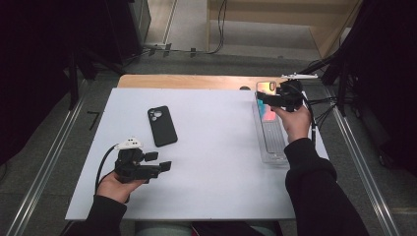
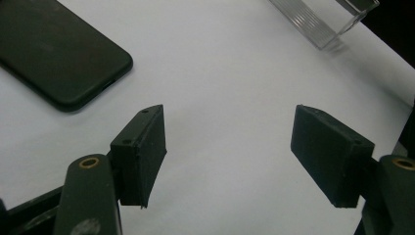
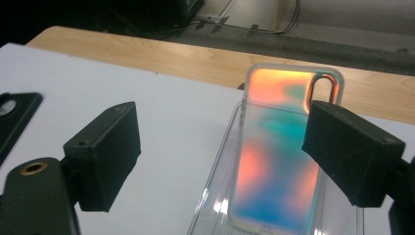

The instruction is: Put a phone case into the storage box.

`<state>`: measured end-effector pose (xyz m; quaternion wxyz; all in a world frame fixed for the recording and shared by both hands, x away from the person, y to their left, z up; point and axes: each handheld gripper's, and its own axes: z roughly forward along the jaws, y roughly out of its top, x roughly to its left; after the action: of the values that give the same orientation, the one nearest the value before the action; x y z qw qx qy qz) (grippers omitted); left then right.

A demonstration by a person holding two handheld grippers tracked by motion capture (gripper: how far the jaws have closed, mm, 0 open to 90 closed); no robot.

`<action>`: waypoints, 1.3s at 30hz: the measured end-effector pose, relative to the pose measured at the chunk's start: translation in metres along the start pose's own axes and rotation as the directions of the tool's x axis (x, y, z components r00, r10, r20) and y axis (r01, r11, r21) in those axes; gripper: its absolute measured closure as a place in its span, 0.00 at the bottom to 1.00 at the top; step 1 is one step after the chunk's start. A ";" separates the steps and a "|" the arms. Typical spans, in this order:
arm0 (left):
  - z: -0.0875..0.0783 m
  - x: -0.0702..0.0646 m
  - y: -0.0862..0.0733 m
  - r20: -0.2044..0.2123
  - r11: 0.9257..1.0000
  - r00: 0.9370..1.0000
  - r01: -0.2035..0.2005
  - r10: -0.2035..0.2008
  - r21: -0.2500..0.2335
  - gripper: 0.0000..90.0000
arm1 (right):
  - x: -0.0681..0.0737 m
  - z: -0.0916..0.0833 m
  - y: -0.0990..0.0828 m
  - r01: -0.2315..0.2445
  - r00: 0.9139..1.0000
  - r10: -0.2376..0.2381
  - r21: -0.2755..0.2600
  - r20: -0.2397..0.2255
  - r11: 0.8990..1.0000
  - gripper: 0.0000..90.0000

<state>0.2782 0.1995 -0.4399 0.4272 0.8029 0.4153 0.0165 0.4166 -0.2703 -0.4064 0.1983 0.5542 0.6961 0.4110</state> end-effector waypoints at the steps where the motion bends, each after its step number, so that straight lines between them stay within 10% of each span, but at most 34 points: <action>1: 0.001 0.000 0.001 0.009 1.000 1.000 -0.002 0.002 0.001 0.33 | 0.001 -0.001 -0.001 0.008 1.000 -0.008 0.002 -0.001 1.000 0.14; 13: 0.004 0.002 0.010 0.043 0.999 0.998 0.039 -0.039 0.015 0.33 | 0.014 -0.021 -0.022 -0.031 0.974 0.034 0.018 -0.224 0.999 0.25; 25: 0.012 0.004 0.017 0.049 0.998 0.999 -0.014 0.012 0.054 0.31 | 0.039 -0.034 -0.042 0.032 0.941 -0.006 0.070 -0.338 0.997 0.26; 39: 0.010 0.015 0.020 0.078 0.999 0.996 0.034 -0.037 0.036 0.27 | 0.068 -0.048 -0.055 0.115 0.903 -0.069 0.083 -0.424 0.990 0.29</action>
<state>0.3053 0.1970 -0.4372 0.4296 0.8027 0.4125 -0.0299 0.3271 -0.2264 -0.4099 0.0335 0.4292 0.7686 0.4731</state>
